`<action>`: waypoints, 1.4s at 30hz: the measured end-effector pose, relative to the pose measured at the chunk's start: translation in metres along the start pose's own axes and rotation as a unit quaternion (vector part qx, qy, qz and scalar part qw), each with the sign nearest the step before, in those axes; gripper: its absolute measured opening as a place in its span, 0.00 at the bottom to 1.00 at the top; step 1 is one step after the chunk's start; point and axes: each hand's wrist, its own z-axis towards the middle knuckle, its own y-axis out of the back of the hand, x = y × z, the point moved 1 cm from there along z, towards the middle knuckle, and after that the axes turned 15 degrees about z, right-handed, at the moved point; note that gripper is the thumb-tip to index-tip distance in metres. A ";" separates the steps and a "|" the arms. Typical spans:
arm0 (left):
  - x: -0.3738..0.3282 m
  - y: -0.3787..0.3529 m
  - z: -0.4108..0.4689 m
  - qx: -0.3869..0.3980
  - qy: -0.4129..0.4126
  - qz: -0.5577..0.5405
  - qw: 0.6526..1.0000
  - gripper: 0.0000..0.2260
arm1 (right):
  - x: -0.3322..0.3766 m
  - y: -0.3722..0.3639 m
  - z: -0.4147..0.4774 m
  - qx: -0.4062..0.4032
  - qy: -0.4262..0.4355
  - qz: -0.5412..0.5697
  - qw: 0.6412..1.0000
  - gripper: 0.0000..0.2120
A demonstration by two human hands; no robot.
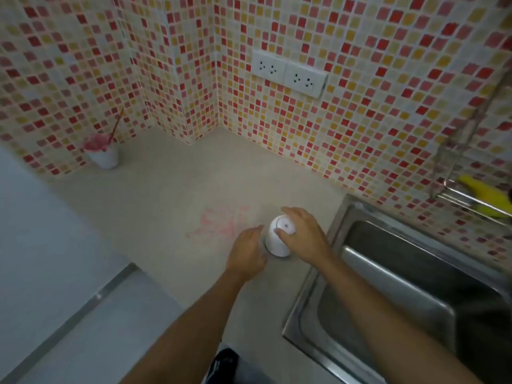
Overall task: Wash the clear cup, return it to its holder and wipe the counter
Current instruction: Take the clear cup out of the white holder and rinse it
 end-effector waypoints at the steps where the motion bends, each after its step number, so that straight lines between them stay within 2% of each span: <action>1: 0.002 -0.013 0.004 -0.006 -0.016 -0.016 1.000 0.26 | -0.003 -0.005 0.001 0.001 0.009 -0.013 1.000 0.28; 4: -0.001 -0.031 0.009 0.018 0.004 -0.046 0.999 0.24 | -0.009 -0.015 0.002 -0.001 0.006 -0.044 0.999 0.29; 9: -0.015 -0.046 0.015 -0.063 0.031 -0.085 0.994 0.28 | -0.017 -0.023 0.007 -0.014 -0.031 -0.034 0.999 0.34; 12: -0.021 -0.050 0.023 -0.086 0.029 -0.054 0.994 0.31 | -0.015 -0.024 0.010 -0.017 -0.052 -0.058 0.997 0.35; 19: -0.022 -0.068 0.035 -0.018 0.030 -0.019 0.999 0.42 | -0.014 -0.018 0.016 -0.063 -0.117 -0.097 0.986 0.34; 23: -0.026 -0.067 0.044 -0.001 0.015 -0.014 1.000 0.42 | -0.023 -0.007 0.019 -0.066 -0.145 -0.063 0.985 0.35; 27: -0.023 -0.077 0.049 -0.007 0.016 0.003 1.000 0.41 | -0.026 -0.004 0.028 -0.039 -0.142 -0.058 0.987 0.37; 32: -0.030 -0.067 0.046 -0.008 0.062 -0.063 0.996 0.50 | -0.027 0.005 0.033 0.000 -0.118 -0.052 0.992 0.35; 38: -0.031 -0.067 0.046 -0.012 0.060 -0.079 0.995 0.49 | -0.029 0.014 0.034 0.048 -0.099 -0.057 0.992 0.37; 42: -0.025 -0.066 0.054 -0.015 0.018 -0.031 0.999 0.50 | -0.018 0.025 0.037 0.125 -0.055 -0.093 0.986 0.38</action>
